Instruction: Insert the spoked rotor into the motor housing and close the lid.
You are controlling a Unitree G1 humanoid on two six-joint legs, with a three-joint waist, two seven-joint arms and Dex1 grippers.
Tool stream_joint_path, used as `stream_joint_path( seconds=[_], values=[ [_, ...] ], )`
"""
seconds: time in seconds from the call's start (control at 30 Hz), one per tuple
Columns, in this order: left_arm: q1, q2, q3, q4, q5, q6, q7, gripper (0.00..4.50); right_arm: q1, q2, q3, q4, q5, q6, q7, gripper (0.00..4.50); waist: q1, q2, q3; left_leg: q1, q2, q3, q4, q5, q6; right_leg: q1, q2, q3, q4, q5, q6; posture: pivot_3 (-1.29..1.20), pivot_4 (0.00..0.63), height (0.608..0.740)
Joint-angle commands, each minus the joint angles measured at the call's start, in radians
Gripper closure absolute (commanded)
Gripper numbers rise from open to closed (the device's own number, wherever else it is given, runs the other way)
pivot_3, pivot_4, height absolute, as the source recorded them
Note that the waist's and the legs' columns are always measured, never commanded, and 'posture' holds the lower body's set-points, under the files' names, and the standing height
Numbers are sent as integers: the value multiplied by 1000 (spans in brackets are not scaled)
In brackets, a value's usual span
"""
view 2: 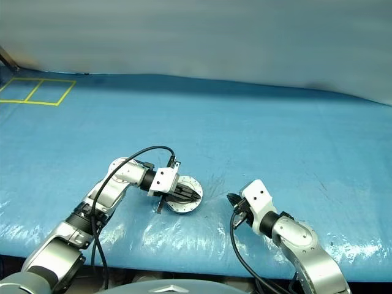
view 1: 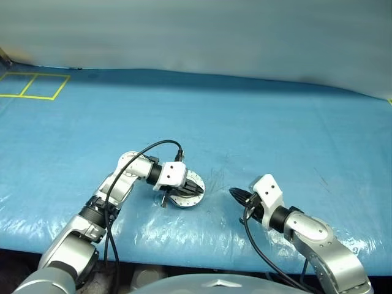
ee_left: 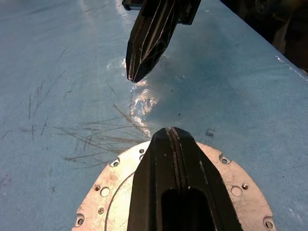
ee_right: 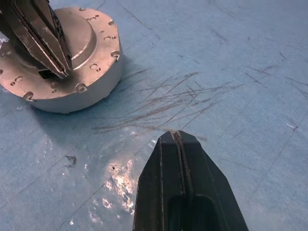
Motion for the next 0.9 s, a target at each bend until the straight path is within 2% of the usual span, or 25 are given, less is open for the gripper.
stream_joint_path(
  seconds=[0.03, 0.1, 0.23, 0.43, 0.6, 0.9],
  values=[
    [27, 2, 74, -86, -89, 101, 33, 4484, -36, 25, -27, -24, 21, -40, -9, 4500, -2, 0, 0, 0, 0, 0, 0, 0, 0, 0, 0, 0, 0, 0, 0, 0, 150, 740],
    [51, 11, 124, -154, -148, 155, 57, 4484, -55, 26, -22, -34, 38, -33, 7, 4500, -2, -1, 1, -1, 0, 0, 0, 0, 0, -1, 0, 0, 0, 0, 0, 0, 150, 740],
    [129, 44, 205, -270, -250, 262, 92, 4500, -100, 35, 6, -35, 73, -33, 37, 3658, -3, 0, 1, -1, 0, -1, -1, 0, 0, -1, 0, 0, 0, 0, 0, 0, 150, 740],
    [301, 128, 281, -374, -260, 345, 181, 4500, -224, 15, 126, 32, 48, -47, 117, 1640, -13, 0, 2, 0, 1, 0, -2, 0, 0, -1, 1, 0, 0, -1, -1, 0, 150, 740],
    [401, 145, 330, -434, -284, 399, 253, 4500, -311, 20, 182, 105, 55, -53, 177, 21, -2, -1, 3, -1, 1, -1, -1, 0, 0, -1, 0, -1, 0, -1, -2, 0, 150, 740],
    [526, 136, 402, -502, -299, 405, 362, 4500, -448, 26, 304, 264, -19, -95, 257, 21, -4, 0, 3, -1, 1, -1, -2, 0, 0, -2, 0, -1, 0, -1, -2, 0, 150, 740]
  ],
)
